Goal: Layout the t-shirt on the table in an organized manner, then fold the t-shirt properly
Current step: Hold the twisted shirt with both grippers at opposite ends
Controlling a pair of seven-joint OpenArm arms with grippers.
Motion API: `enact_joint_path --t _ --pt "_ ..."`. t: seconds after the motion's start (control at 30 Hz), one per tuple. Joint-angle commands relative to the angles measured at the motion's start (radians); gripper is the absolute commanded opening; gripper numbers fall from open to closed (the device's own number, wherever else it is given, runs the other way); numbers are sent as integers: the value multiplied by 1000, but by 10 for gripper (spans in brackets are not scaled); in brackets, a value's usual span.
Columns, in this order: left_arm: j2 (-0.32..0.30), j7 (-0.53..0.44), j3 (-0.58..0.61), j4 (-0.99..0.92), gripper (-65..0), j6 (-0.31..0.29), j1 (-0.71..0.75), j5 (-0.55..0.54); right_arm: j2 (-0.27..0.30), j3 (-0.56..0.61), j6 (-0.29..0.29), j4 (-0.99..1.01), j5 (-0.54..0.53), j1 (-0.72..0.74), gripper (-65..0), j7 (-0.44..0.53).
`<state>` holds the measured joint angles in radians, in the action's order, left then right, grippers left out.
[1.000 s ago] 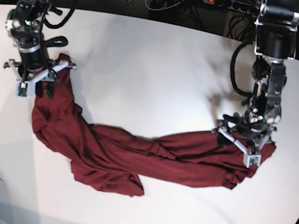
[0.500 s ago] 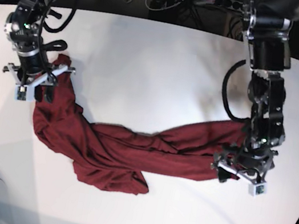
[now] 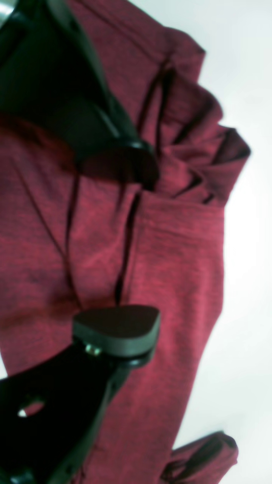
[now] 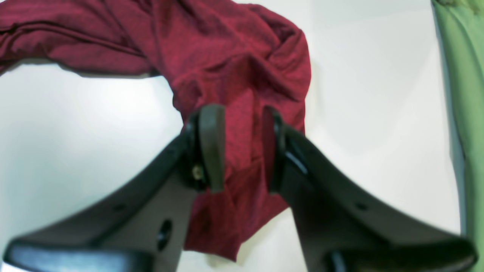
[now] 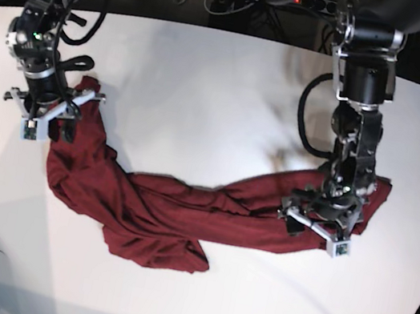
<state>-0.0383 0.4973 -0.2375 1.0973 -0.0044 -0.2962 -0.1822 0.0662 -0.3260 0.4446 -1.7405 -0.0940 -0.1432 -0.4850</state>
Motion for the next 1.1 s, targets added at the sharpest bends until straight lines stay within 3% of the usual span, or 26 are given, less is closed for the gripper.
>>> enact_joint_path --t 0.0,1.07 --pt "-4 -22 0 14 -160 -6 -30 0 7 -2 1 -16 -13 12 -470 29" --pt "-2 -88 -1 -82 -161 -10 -62 -1 8 -3 1 10 -8 7 -470 29"
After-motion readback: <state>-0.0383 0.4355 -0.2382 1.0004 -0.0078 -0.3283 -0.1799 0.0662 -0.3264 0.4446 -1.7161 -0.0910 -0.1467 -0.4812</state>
